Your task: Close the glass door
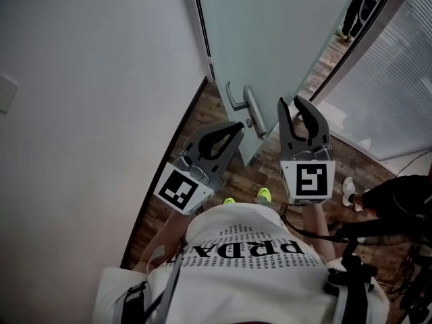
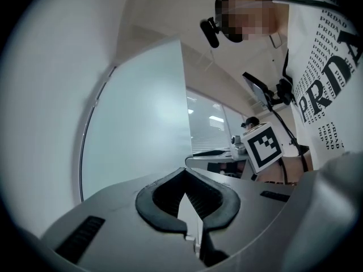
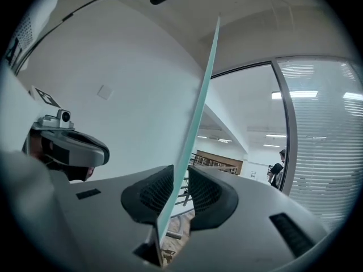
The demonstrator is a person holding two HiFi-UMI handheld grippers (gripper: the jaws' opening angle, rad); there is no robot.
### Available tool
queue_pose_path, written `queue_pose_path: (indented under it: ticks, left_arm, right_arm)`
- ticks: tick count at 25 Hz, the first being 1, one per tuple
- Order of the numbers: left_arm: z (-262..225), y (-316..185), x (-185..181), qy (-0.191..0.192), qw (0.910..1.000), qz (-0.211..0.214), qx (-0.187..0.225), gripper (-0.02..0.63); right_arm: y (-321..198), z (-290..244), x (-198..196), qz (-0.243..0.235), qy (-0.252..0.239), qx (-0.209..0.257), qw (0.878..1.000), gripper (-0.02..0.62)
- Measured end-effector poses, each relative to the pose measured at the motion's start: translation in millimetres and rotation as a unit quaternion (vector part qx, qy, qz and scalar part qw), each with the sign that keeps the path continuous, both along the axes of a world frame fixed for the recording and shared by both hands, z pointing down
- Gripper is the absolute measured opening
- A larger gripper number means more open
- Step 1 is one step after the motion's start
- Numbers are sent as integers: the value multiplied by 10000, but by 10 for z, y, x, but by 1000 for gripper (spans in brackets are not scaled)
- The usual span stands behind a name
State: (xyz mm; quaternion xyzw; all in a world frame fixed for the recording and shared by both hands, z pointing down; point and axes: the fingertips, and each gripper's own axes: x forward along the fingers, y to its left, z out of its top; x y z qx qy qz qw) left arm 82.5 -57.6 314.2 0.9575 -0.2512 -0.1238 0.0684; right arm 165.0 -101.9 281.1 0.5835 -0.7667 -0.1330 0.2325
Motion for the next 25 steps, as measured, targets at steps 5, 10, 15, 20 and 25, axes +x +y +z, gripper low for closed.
queue_pose_path:
  ticks: [5,10,15,20,25]
  left_arm:
    - [8,-3,-17,17,10000,-41,-29,-3]
    - [26,-35,5,108,9999,-64,-39,-3]
    - [46,-63,58,224,9997,-67,23,-3]
    - [68,-119,95,367,9992,-140,83,-3]
    - [77,-189,112,456,9985,-295,116,-3]
  right_arm:
    - [60,10,-125,-163,-182,-168,9996,64]
    - [91,43,-199,-335,-148,-307,9989,64]
    - [99,121,-231,-502,-75,-387,9980,64]
    - [95,193,-213,-565,83,-391,9976,64]
    - [54,206,-225,-712,250,-383,9964,64]
